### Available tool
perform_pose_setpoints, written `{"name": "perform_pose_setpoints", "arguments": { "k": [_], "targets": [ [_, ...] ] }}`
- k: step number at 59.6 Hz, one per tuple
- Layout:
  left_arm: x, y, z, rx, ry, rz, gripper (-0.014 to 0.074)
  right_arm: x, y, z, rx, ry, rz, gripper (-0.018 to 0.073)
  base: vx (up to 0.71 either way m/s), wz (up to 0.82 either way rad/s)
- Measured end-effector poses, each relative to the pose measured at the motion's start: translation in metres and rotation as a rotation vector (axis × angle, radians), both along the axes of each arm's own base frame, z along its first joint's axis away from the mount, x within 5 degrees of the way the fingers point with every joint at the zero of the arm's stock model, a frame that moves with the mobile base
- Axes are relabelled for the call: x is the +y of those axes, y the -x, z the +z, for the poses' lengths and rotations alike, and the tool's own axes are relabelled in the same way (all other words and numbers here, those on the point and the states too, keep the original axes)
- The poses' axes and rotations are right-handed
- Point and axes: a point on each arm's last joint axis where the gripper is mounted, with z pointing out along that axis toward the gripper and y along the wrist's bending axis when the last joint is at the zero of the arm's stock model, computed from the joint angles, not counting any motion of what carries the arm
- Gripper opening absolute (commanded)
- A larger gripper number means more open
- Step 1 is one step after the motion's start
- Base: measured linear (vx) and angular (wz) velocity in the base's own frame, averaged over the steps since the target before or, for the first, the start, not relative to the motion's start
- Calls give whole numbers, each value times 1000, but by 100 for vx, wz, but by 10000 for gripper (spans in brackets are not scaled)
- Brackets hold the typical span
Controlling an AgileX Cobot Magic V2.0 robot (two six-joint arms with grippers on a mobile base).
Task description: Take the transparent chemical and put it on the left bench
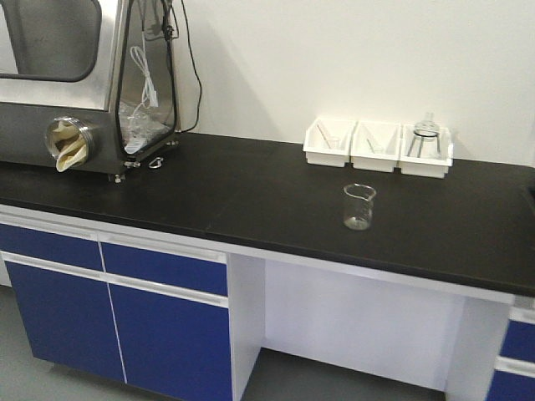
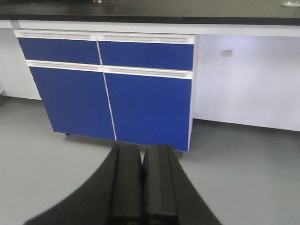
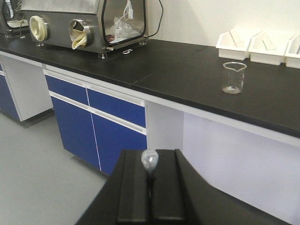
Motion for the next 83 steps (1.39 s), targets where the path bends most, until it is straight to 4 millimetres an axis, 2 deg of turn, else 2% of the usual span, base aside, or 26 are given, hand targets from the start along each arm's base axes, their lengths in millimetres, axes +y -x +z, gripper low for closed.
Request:
{"name": "perform_pose_setpoints", "arguments": {
  "k": [44,83],
  "targets": [
    [0,0,0,0,0,0,-3,0,0,0,0,0,0,-3,43,7],
    [0,0,0,0,0,0,-3,0,0,0,0,0,0,-3,37,-38]
  ]
}}
